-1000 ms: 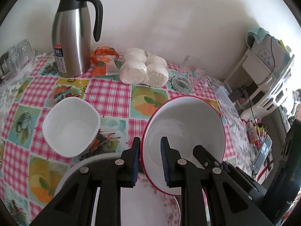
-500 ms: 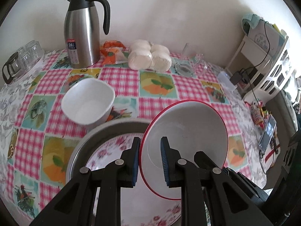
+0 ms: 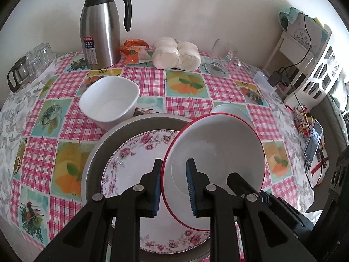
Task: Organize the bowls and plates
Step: 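Carry the red-rimmed bowl with both grippers over the plate in the basin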
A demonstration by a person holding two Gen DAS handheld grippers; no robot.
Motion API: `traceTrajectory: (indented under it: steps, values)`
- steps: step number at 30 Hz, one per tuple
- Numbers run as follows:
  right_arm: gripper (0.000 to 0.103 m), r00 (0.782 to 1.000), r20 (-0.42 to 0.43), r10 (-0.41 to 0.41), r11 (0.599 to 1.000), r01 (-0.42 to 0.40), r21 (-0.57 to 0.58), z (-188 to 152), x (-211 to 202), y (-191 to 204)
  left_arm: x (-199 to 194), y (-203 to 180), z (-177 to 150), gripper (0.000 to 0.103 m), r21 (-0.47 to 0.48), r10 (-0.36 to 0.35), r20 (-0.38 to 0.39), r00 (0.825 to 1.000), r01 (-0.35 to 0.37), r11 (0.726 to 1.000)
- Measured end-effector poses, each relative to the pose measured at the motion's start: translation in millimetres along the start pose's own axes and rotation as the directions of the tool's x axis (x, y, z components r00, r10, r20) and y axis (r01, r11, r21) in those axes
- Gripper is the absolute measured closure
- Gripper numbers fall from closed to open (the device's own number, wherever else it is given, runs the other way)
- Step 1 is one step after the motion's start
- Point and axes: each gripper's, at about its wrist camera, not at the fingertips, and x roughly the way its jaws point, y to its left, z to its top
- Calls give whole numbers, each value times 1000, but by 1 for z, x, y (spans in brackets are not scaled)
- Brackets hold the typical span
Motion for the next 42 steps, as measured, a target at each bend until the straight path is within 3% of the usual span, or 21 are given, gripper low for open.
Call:
traceTrajectory:
  steps: [32,42]
  values:
    - [85,996,-86,-32,999,29,-29,-9,26,12,24,19,-4,81,-47,35,-130,991,-42,998]
    - [83,993,-110,-34,999,31,-29,-9,27,12,31,26,-7,81,-100,6,-174,985,-24,995]
